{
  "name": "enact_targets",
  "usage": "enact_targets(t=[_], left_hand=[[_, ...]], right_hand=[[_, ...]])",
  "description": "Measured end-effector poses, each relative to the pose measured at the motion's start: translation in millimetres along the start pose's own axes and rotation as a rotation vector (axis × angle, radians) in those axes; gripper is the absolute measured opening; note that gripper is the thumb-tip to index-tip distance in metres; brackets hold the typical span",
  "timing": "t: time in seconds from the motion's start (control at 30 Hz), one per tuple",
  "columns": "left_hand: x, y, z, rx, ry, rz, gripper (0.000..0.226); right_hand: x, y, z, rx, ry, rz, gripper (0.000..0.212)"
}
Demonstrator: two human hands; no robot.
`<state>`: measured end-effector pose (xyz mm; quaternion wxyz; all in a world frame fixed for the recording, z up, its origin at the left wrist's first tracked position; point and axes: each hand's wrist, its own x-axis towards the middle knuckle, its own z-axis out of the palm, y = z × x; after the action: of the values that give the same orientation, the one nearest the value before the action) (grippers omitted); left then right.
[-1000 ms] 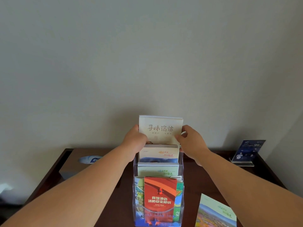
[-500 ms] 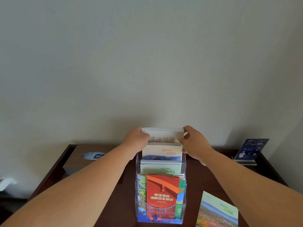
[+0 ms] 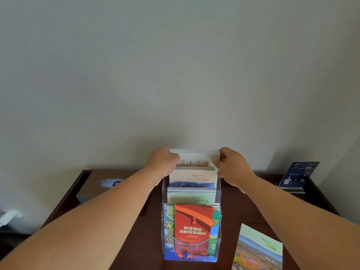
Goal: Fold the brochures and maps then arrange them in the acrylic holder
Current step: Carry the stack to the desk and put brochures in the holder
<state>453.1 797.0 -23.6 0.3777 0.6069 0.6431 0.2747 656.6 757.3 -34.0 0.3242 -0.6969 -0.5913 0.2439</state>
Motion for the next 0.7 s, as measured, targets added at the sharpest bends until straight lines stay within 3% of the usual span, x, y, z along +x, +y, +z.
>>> enact_targets(t=[0.33, 0.53, 0.7], left_hand=[[0.1, 9.0, -4.5, 0.047, -0.016, -0.002, 0.025], [-2.6, 8.5, -5.1, 0.090, 0.001, 0.051, 0.010], [-2.5, 7.4, -4.8, 0.099, 0.023, 0.066, 0.015]], right_hand=[[-1.7, -4.8, -1.5, -0.042, -0.040, 0.007, 0.019], [-4.1, -2.0, 0.3, 0.019, -0.024, 0.040, 0.013], [-3.6, -3.8, 2.6, 0.027, -0.004, 0.031, 0.012]])
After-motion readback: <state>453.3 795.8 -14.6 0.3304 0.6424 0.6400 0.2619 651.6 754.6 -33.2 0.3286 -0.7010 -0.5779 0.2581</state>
